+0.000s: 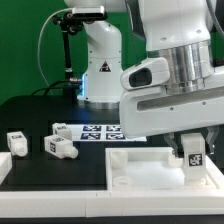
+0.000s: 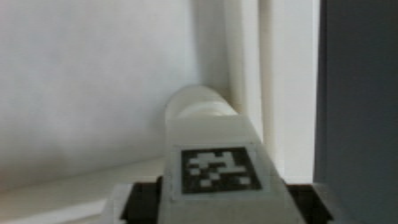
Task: Assemble one leg
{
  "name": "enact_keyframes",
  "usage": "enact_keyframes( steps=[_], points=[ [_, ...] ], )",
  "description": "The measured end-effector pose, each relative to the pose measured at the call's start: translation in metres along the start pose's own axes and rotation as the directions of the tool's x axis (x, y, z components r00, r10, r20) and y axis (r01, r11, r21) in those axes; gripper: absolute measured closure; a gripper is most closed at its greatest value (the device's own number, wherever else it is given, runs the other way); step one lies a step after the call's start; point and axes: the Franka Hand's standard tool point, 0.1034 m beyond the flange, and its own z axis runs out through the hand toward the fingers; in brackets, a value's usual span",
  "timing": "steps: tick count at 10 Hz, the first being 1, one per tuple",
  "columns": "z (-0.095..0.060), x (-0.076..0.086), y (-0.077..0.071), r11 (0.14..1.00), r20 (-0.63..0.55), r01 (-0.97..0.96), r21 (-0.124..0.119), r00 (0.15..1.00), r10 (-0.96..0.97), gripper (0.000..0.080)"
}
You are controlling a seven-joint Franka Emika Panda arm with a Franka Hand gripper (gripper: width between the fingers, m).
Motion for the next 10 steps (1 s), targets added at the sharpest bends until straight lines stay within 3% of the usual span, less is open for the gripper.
enact_keyframes(
  steps=[1,3,5,7,8,10],
  points=[
    [0.0,0.0,-0.0001,0.999,0.0,-0.039,0.0,0.999,0.039,0.0515],
    [0.0012,-0.0016,-0.0052,0.957,0.0,-0.29,0.004,0.957,0.29,0.0515],
    [0.0025,-0.0023,-0.0076,0.783,0.011,-0.622,0.026,0.783,0.621,0.0515],
    [0.0036,-0.0027,-0.0085,0.52,0.025,-0.85,0.086,0.524,0.852,0.0515],
    [0.0037,-0.0026,-0.0085,0.474,0.028,-0.876,0.085,0.478,0.878,0.0515],
    [0.0038,-0.0037,-0.0098,0.551,0.025,-0.831,0.077,0.554,0.832,0.0487]
  ],
)
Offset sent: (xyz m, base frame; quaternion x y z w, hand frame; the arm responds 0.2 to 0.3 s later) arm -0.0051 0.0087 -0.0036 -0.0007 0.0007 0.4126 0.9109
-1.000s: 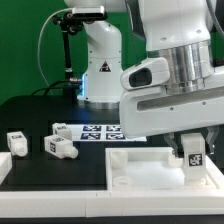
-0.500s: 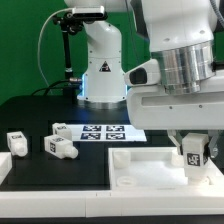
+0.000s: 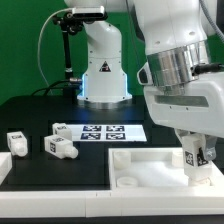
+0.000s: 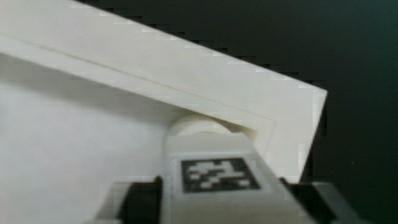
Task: Assemble one leg
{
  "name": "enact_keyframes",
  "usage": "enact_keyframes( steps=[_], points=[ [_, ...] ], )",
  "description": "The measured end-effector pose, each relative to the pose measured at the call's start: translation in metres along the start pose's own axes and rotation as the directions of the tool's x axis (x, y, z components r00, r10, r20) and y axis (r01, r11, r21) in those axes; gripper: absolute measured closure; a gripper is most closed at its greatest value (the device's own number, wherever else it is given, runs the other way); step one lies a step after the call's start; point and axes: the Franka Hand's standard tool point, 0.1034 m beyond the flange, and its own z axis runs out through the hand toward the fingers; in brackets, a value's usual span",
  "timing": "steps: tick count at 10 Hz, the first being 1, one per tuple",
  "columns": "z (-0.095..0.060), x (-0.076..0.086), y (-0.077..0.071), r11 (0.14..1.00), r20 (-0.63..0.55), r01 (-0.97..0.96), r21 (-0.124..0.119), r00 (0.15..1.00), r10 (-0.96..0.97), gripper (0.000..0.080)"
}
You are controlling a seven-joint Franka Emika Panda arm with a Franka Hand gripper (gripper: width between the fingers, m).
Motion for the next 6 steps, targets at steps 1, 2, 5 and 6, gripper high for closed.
enact_keyframes(
  steps=[1,2,5,6],
  points=[
    [-0.001,-0.003,-0.001,0.997,0.015,0.075,-0.016,0.997,-0.075,0.0312],
    [-0.003,-0.005,-0.002,0.966,0.023,0.254,-0.039,0.967,-0.254,0.0312],
    [-0.005,-0.014,-0.004,0.779,0.075,0.621,-0.09,0.784,-0.617,0.0161],
    [-0.005,-0.013,-0.004,0.734,0.081,0.674,-0.085,0.738,-0.669,0.0152]
  ],
)
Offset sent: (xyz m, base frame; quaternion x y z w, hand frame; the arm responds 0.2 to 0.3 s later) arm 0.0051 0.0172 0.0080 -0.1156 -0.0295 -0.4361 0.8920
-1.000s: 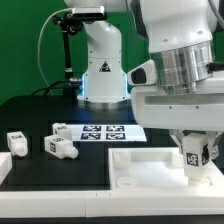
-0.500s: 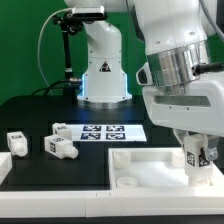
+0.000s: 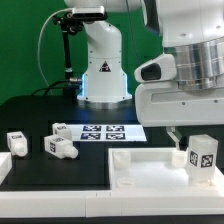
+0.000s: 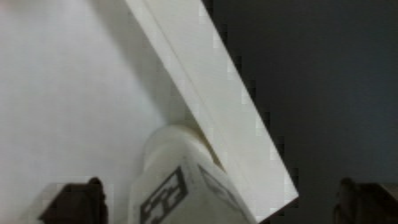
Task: Assemble one leg
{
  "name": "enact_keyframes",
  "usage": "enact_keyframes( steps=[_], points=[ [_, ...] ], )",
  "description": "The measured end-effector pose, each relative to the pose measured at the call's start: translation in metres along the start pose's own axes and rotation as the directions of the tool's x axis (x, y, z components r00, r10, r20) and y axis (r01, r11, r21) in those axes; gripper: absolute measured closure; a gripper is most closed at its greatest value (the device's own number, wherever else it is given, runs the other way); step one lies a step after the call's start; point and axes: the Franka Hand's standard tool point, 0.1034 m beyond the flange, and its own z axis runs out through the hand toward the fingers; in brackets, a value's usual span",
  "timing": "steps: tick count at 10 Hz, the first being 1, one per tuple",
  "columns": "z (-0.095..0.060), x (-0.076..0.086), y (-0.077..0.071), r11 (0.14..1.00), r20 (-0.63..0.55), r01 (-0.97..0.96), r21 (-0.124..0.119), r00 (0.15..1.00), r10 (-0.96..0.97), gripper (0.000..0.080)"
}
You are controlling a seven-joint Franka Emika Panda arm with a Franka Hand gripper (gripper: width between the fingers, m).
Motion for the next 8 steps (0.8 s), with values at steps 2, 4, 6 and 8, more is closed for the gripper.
enact_keyframes(
  steps=[2,4,6,8],
  points=[
    [-0.0001,0.0007,0.0013,0.984,-0.002,0.18,-0.01,0.984,-0.18,0.0151],
    [-0.0021,0.0079,0.0026,0.84,0.017,0.535,-0.087,0.844,-0.535,0.0151],
    [0.0005,0.0078,-0.0001,0.848,0.015,0.523,-0.089,0.852,-0.523,0.0271],
    [0.0008,0.0075,-0.0002,0.874,0.011,0.478,-0.087,0.878,-0.479,0.041]
  ],
)
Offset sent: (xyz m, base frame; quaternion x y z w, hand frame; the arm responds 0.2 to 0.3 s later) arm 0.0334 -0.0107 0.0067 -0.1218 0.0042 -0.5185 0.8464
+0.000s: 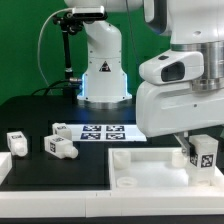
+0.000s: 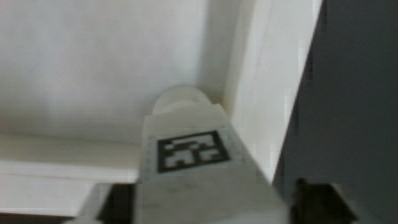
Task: Assemble one leg
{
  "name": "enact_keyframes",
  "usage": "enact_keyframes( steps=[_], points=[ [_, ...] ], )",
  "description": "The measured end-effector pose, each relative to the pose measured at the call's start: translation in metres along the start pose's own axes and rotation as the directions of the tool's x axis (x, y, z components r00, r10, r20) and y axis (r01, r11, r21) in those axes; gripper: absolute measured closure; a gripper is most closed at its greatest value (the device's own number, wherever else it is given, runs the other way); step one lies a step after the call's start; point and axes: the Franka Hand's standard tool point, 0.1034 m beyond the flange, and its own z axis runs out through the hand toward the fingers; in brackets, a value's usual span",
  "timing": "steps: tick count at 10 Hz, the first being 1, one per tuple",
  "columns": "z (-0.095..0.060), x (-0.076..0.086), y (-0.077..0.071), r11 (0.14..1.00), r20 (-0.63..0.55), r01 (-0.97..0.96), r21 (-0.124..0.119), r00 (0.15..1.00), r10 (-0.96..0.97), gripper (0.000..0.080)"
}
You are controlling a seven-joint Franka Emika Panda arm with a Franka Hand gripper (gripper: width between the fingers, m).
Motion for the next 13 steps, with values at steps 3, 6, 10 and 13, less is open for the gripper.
enact_keyframes(
  steps=[3,6,10,13],
  points=[
    [0.0002,0.0003,0.0051,0.97,-0.003,-0.244,-0.002,0.97,0.244,0.0503],
    [0.0033,-0.0025,0.0055,0.66,0.01,-0.748,0.066,0.662,0.749,0.0505],
    [0.0046,-0.0027,0.0015,0.328,0.094,-0.94,0.093,0.336,0.937,0.0505],
    [0.0041,-0.005,-0.0003,0.486,0.079,-0.87,0.077,0.491,0.867,0.0181]
  ],
)
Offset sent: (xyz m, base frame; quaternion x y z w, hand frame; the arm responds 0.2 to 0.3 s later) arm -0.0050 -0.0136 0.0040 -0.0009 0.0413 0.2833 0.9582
